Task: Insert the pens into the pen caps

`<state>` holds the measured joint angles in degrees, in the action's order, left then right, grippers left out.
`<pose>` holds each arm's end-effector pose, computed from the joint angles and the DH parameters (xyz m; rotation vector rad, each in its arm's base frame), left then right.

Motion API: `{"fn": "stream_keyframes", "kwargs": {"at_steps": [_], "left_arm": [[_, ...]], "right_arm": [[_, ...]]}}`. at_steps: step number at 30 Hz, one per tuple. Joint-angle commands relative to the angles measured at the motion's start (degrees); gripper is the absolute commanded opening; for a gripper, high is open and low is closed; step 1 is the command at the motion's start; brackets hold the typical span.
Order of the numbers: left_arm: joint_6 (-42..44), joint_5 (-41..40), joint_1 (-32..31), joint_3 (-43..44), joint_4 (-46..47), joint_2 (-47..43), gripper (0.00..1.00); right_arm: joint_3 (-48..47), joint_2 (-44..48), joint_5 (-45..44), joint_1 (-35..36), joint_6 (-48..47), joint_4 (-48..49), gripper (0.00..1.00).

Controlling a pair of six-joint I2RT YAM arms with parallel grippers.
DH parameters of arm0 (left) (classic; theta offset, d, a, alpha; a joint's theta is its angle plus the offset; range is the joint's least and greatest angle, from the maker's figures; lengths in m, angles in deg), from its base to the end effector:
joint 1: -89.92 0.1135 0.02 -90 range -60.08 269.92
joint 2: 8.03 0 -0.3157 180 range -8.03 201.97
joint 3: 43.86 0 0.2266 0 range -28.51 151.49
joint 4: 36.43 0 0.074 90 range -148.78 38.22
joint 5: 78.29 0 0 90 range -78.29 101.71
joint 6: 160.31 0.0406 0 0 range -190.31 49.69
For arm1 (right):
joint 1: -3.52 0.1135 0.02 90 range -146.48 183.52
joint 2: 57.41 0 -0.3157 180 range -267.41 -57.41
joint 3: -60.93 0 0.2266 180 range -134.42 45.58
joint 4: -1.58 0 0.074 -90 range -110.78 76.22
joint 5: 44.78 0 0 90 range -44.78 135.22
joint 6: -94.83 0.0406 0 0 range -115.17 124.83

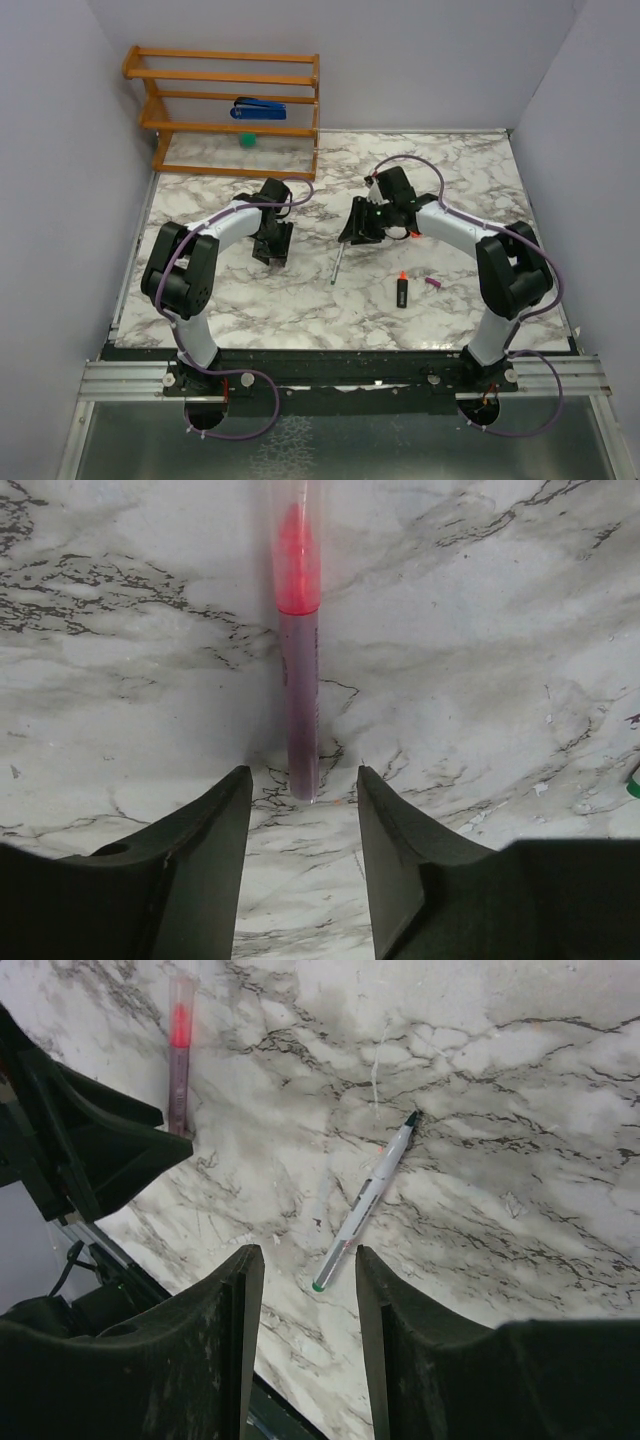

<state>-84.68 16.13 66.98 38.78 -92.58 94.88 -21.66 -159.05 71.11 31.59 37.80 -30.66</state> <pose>0.3027 -0.1315 0.2314 0.2326 2.9245 -0.2190 0.3155 0.1883 0.2625 -0.0990 2.6179 0.9829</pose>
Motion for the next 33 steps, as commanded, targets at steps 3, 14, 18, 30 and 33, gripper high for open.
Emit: {"fn": "stream_keyframes", "kwargs": {"at_steps": [3,14,18,30,33], "left_arm": [[0.1,-1.8,0.0,-1.2,1.6,-1.7,0.50],[2.3,4.1,0.4,0.5,4.7,-7.9,0.55],[2.5,6.0,0.7,0.0,5.8,-10.0,0.55],[2.0,8.8,1.8,-5.1,11.0,-14.3,0.56],[1.7,9.7,1.8,-6.2,12.8,-14.5,0.56]], "right_arm": [[-6.7,-6.3,-6.3,0.9,2.3,-10.6,0.46],[-19.8,-15.0,-17.4,4.9,7.0,-26.2,0.41],[-21.6,-16.4,-18.7,5.6,7.9,-28.0,0.39],[-27.4,-20.8,-22.9,7.8,8.5,-32.4,0.37],[-28.6,-22.0,-22.7,8.4,8.8,-32.7,0.37]]}}
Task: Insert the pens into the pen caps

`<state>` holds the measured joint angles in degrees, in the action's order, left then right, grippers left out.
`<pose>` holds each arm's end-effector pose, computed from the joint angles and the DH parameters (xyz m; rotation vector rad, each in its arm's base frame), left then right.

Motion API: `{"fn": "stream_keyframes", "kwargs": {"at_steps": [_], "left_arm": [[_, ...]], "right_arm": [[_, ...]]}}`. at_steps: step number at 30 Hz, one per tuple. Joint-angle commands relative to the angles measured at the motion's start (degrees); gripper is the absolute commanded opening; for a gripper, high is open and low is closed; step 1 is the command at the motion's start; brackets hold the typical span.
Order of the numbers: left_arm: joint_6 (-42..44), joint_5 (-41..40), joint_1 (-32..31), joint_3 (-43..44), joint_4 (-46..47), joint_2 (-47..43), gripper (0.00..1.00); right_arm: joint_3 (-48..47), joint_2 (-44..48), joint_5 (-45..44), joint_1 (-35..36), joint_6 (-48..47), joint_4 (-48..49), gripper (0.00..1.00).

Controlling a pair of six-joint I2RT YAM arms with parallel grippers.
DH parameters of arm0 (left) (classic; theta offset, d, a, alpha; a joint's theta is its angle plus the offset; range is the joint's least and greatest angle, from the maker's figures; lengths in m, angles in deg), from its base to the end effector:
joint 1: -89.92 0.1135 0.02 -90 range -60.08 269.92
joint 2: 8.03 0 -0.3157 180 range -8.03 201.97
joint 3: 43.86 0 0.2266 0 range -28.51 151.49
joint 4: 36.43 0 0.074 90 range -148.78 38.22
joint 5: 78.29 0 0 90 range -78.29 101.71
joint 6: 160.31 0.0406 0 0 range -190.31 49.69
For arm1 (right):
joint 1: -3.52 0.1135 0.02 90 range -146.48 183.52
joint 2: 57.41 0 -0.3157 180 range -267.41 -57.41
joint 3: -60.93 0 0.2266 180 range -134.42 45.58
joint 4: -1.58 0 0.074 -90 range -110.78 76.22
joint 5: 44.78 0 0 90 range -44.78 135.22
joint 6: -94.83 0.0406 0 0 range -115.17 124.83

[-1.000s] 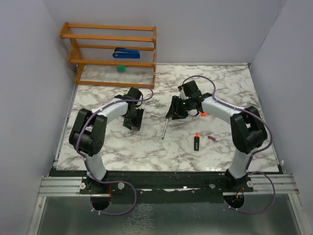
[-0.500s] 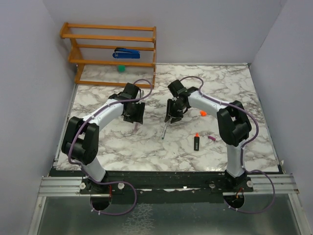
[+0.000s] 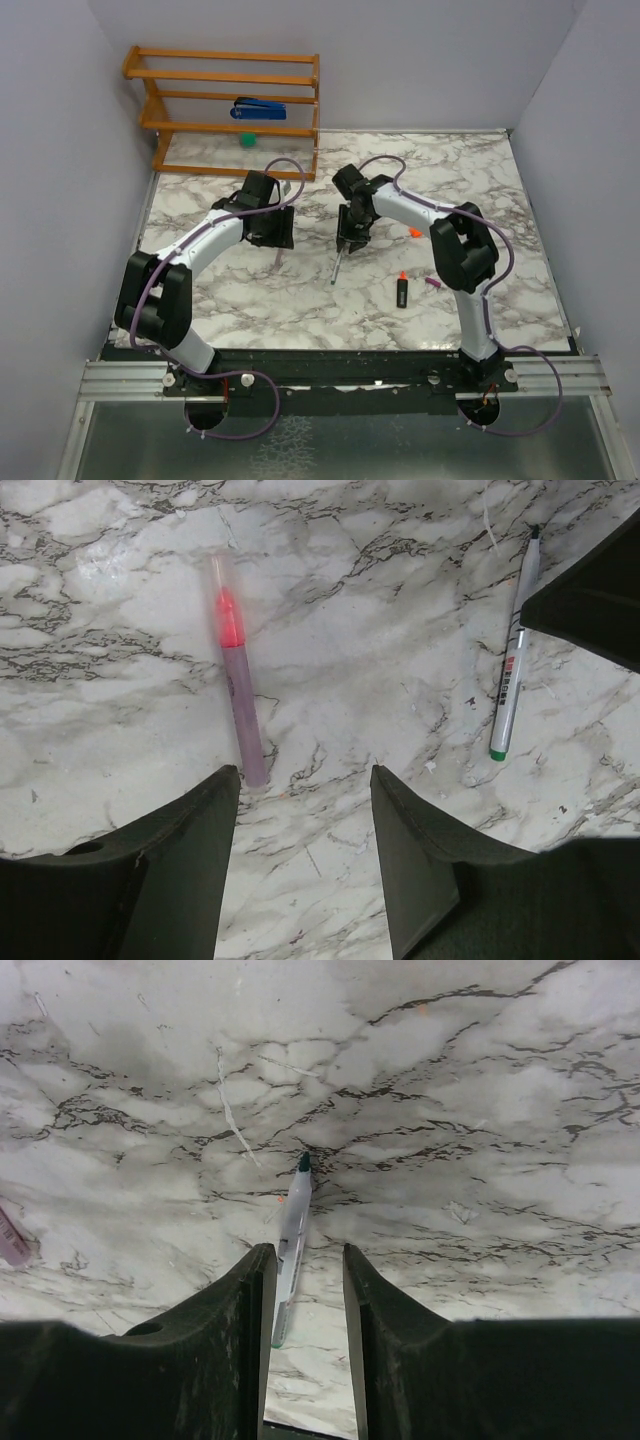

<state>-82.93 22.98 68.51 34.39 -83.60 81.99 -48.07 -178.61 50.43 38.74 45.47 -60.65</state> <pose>0.2770 -0.1171 0.2855 0.2747 2.6286 -0.4641 0.3538 0.2543 0.2254 0.1216 2.9596 0.3552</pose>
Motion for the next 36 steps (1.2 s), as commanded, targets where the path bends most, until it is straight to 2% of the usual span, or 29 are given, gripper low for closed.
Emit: {"fn": "stream_keyframes", "kwargs": {"at_steps": [1,10,13,17,22,27,30,33,36], "left_arm": [[-0.2,3.1,0.4,-2.0,4.3,-1.8,0.56],[0.3,2.6,0.6,-3.7,5.2,-3.2,0.56],[0.3,2.8,0.6,-3.6,5.2,-3.5,0.56],[0.4,2.9,0.6,-3.6,5.2,-3.9,0.56],[0.5,2.8,0.6,-3.7,5.2,-4.1,0.56],[0.7,2.9,0.6,-3.9,5.7,-4.5,0.56],[0.6,5.6,0.7,-5.0,8.0,-5.8,0.56],[-0.8,9.5,1.4,-6.5,11.6,-7.6,0.57],[-4.9,14.6,2.0,-9.1,18.5,-10.1,0.60]], "right_arm": [[-2.6,-2.8,-2.0,1.4,1.0,-2.7,0.37],[-5.2,-5.4,-2.3,2.1,0.5,-3.6,0.36],[-5.3,-5.6,-3.4,2.4,0.3,-4.1,0.32],[-5.8,-6.0,-5.0,2.7,0.0,-4.9,0.26],[-5.8,-7.0,-5.0,3.2,-0.9,-4.7,0.02],[-3.7,-6.8,-3.1,3.2,-1.5,-1.2,0.00],[-1.5,-4.2,1.2,3.1,-3.3,6.4,0.00],[6.0,4.0,8.3,3.1,-6.3,23.1,0.00],[16.2,13.2,9.0,2.7,-7.7,41.6,0.00]]}}
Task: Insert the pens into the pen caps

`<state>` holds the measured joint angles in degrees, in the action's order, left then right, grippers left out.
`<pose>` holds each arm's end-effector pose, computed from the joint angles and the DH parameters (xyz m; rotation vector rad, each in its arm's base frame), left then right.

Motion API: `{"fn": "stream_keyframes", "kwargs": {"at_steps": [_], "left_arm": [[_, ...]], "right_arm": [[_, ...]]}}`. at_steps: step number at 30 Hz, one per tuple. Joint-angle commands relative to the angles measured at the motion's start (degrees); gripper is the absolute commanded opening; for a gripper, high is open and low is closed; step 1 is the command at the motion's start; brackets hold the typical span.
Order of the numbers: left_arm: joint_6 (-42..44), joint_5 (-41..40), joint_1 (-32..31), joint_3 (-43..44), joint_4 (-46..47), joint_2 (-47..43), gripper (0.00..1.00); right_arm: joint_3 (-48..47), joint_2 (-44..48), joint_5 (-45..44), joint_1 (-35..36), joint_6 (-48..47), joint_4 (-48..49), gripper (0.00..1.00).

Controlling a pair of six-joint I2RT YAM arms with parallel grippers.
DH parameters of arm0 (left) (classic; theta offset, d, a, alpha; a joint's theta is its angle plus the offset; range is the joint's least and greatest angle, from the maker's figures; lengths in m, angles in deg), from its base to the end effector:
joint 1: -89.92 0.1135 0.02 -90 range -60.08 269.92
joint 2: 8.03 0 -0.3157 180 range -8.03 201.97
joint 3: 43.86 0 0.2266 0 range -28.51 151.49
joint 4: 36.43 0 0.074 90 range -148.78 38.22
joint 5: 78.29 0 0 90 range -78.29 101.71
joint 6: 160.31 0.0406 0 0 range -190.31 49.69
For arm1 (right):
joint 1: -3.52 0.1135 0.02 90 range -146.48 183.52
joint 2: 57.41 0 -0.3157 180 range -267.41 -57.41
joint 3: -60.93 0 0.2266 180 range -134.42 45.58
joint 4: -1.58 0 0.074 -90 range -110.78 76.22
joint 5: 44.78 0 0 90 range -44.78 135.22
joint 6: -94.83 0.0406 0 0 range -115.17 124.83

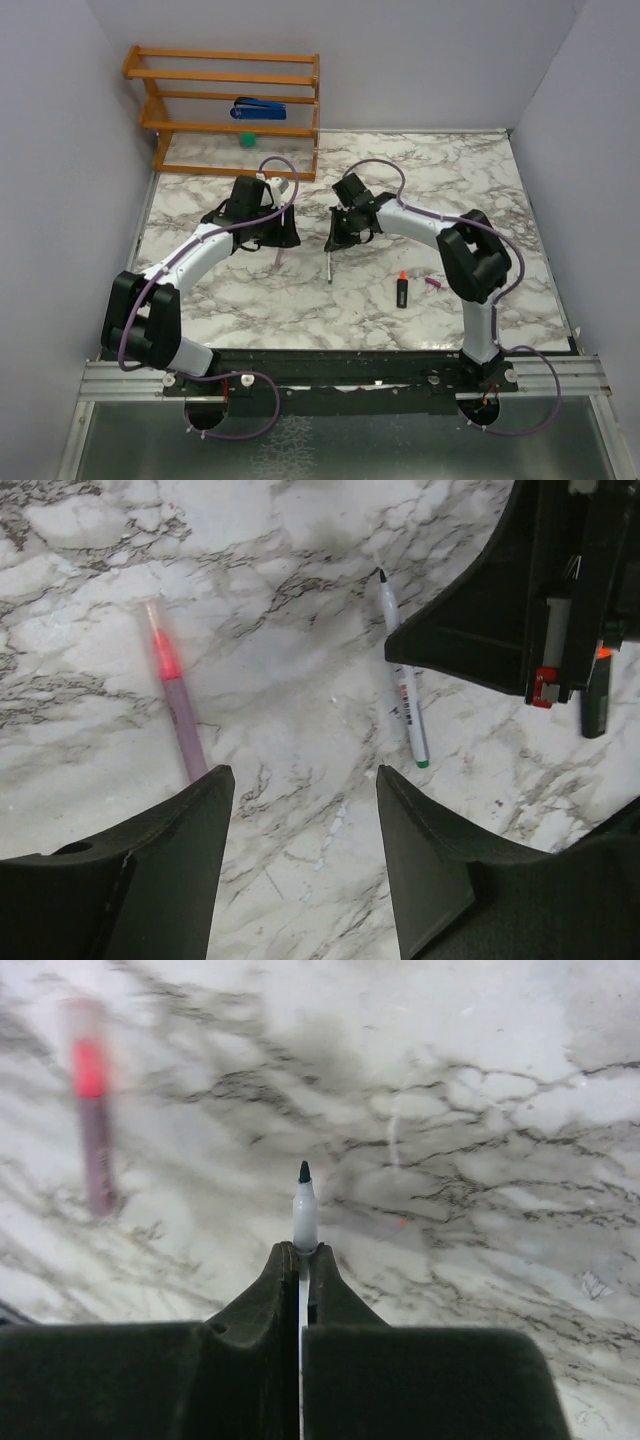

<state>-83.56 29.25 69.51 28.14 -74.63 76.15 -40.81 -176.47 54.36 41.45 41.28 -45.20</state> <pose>0.2594 -0.1096 0.2929 0.2941 2.4808 -0.6285 0.3427 0.2752 0.2194 -0.0883 2.8201 0.5717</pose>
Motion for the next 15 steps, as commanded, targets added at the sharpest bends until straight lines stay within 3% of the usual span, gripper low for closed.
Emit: {"fn": "stream_keyframes", "kwargs": {"at_steps": [1,6,15], "left_arm": [[-6.7,9.4,1.1,-4.3,12.8,-5.3,0.61],[-16.1,12.8,1.0,-10.1,30.1,-7.2,0.62],[-19.2,16.3,0.8,-14.0,48.0,-8.4,0.63]], "right_arm": [[11.6,13.0,6.0,-0.6,-3.6,31.3,0.00],[16.3,16.1,13.2,-4.4,-1.7,46.4,0.00],[17.4,19.9,21.4,-7.2,-1.3,58.4,0.00]]}}
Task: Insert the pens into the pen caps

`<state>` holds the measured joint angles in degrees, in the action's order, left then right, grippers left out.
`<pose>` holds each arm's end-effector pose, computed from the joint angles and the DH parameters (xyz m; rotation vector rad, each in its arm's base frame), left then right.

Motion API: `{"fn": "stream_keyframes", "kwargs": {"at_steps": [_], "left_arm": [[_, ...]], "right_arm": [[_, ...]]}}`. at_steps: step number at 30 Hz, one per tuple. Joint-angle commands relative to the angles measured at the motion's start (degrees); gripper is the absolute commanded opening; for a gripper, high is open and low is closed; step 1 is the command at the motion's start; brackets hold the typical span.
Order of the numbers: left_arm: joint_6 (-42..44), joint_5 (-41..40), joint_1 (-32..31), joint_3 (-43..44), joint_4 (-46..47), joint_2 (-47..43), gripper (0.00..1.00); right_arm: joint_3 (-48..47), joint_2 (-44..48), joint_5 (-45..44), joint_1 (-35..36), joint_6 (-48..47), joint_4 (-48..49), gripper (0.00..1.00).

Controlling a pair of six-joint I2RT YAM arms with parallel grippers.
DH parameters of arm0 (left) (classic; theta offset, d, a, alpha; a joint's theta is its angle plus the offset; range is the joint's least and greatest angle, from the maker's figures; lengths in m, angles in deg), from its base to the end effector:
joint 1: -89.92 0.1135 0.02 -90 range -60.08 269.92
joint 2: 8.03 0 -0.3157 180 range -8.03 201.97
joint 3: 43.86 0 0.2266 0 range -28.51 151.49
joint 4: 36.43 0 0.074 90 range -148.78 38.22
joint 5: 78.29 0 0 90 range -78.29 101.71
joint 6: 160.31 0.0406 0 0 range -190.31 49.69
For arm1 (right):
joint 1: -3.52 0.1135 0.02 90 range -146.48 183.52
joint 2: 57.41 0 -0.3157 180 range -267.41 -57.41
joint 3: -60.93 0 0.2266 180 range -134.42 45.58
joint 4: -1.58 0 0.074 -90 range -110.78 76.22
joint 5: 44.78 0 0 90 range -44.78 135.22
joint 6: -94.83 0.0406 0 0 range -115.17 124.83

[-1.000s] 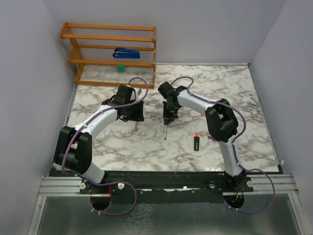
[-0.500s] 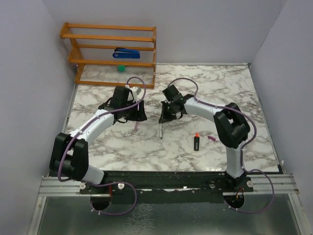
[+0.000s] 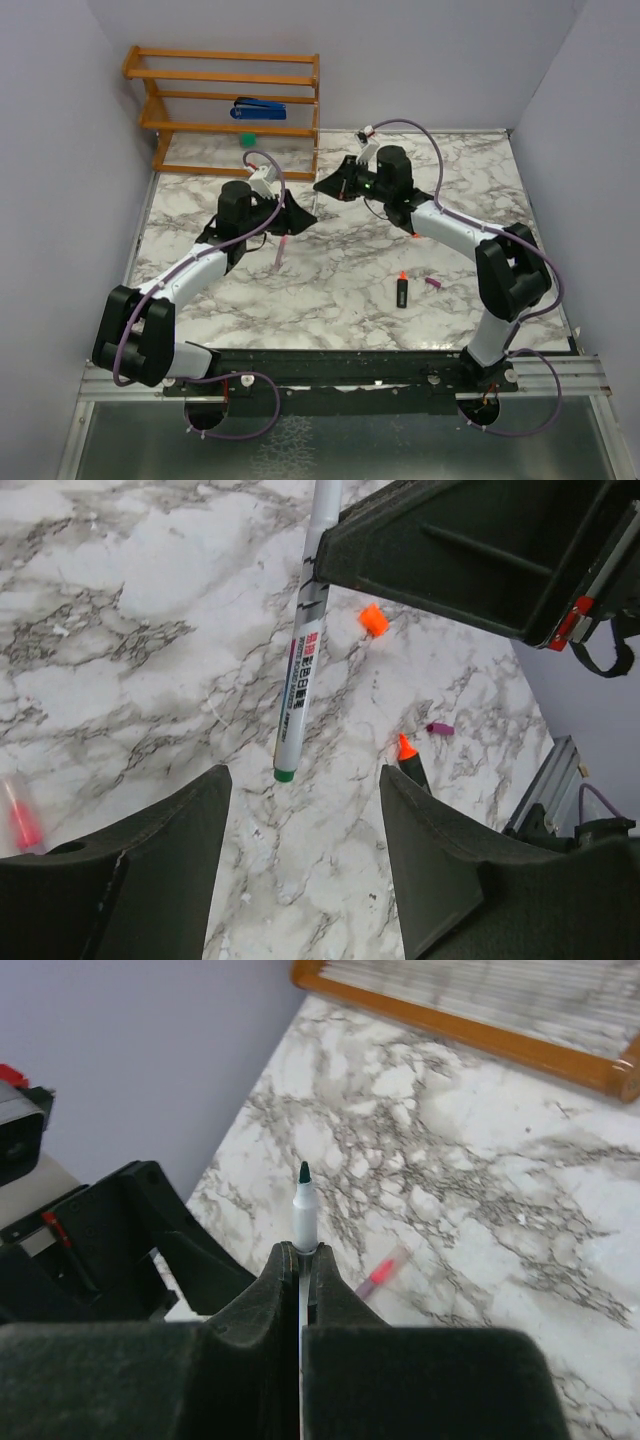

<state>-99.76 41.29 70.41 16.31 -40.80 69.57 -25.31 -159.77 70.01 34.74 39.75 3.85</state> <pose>0.2477 -0.1090 0.3134 0.1847 2.0437 -1.0521 0.3443 0.2286 0.3324 -0.2703 1.9435 1.1828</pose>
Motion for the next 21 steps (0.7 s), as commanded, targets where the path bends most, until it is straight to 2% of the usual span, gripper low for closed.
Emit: {"fn": "stream_keyframes", "kwargs": {"at_steps": [1,6,12,16,21], "left_arm": [[-3.0,4.8,-0.2,-2.6,15.7,-1.9,0.63],[-2.3,5.6,-0.2,-3.3,18.7,-1.0,0.59],[-1.9,5.5,-0.3,-4.1,20.8,-1.0,0.57],[-2.4,6.7,-0.5,-3.8,21.9,0.1,0.52],[-3.3,7.6,-0.9,-3.4,23.8,1.5,0.51]], "right_arm": [[2.4,3.4,7.0,-1.0,0.9,10.8,0.00],[3.7,4.3,11.8,-2.6,4.4,15.7,0.00],[3.9,7.0,12.8,-2.7,4.5,15.4,0.01],[3.6,6.6,13.7,-2.7,5.3,16.5,0.00],[3.2,5.7,14.7,-2.7,6.6,17.3,0.01]]}}
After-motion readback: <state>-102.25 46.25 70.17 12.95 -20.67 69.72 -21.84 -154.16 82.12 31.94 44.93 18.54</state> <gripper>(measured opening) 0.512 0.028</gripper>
